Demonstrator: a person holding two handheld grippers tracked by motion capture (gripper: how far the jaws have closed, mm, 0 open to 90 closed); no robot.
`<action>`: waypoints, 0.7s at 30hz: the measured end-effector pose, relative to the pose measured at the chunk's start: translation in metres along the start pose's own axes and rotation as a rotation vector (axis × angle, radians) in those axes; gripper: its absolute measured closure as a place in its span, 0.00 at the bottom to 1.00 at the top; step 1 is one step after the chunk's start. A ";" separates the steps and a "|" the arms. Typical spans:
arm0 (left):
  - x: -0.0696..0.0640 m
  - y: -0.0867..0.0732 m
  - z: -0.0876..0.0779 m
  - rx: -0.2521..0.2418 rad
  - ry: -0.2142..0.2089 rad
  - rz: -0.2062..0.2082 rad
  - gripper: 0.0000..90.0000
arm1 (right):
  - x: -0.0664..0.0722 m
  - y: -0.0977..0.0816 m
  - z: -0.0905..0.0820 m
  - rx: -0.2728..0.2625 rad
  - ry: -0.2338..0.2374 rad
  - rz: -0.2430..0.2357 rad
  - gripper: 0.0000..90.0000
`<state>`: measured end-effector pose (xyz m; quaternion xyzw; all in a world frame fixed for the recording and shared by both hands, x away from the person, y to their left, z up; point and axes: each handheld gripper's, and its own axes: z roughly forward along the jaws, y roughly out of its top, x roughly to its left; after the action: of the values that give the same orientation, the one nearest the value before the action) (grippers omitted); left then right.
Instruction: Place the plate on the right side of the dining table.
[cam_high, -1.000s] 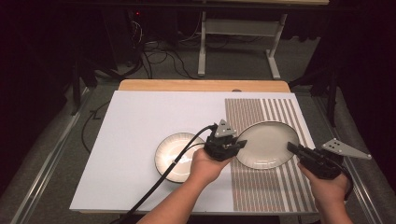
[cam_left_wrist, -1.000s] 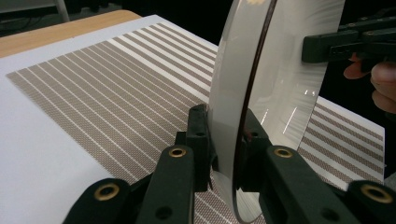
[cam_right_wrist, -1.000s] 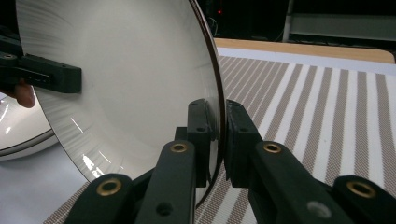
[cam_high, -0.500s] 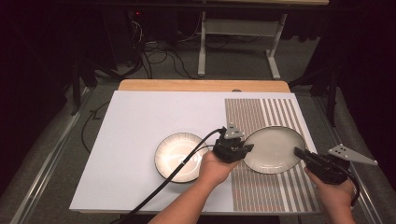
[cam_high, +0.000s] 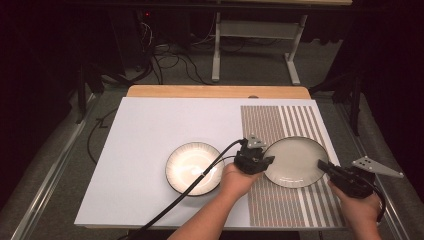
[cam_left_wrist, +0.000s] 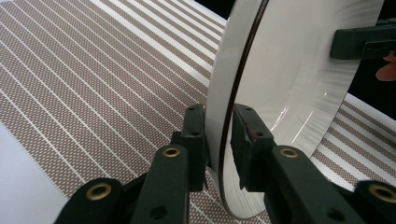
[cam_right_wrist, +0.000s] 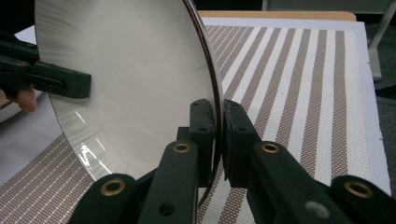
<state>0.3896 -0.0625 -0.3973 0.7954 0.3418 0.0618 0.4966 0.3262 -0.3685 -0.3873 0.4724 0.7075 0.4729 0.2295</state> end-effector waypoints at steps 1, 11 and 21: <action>0.000 0.000 0.000 0.000 0.000 0.000 0.84 | 0.000 0.000 0.000 0.000 0.000 0.000 0.96; -0.002 0.003 0.004 0.010 0.041 -0.001 0.82 | -0.001 -0.001 0.002 0.011 -0.012 -0.008 0.96; -0.002 0.006 0.000 -0.013 0.090 0.023 0.69 | -0.003 -0.002 0.002 0.016 -0.013 0.000 0.96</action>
<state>0.3910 -0.0656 -0.3924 0.7924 0.3544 0.1056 0.4851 0.3284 -0.3700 -0.3902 0.4773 0.7097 0.4642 0.2301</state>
